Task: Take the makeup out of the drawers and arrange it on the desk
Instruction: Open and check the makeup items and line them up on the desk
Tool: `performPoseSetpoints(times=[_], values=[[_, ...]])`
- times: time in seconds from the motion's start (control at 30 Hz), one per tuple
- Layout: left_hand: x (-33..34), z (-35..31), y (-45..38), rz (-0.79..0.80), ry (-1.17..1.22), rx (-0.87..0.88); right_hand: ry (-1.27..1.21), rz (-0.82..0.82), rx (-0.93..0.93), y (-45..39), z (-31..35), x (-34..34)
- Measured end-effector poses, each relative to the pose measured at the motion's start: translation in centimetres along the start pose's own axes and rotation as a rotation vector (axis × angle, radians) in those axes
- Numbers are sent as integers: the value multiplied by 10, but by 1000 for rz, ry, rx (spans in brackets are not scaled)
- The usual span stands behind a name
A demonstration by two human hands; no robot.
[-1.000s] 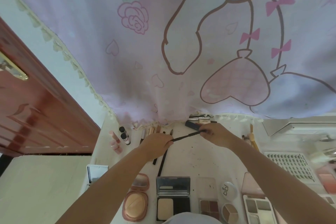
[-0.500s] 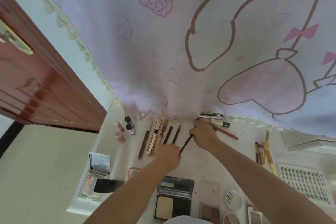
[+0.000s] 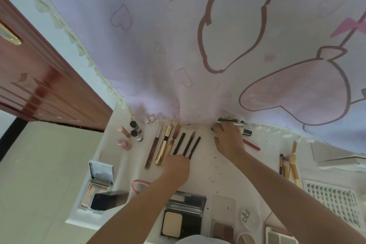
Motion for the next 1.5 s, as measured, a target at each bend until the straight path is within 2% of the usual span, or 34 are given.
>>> performPoseSetpoints(times=[0.13,0.33,0.47,0.67,0.8,1.07,1.13,1.27,1.5], values=[[-11,1,4,-83,75,-14,68,69,172,15,-36,9],[-42,-3,6,-222,131,6,-12,97,203,23,-40,12],[-53,-25,0,-201,135,125,-120,148,256,40,-43,16],[-65,-52,-9,-216,178,236,-291,186,123,57,-31,-8],[-70,-60,-7,-131,297,305,-386,144,42,65,-16,-40],[-94,-51,24,-189,434,422,-388,202,-36,86,-2,-69],[-96,-42,28,-219,424,399,-366,164,-29,90,-11,-80],[-103,5,31,-293,512,229,-408,36,137,95,-55,-109],[-102,-17,42,-308,567,300,-386,71,49,93,-14,-104]])
Point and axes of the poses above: each hand's wrist, its own y-axis away from the middle knuckle, its own x-axis out of the palm, z = x × y, the point moved 10 cm from there along -y, towards the middle knuckle, and after that the axes turned 5 degrees about -z, right-handed, at the moved point
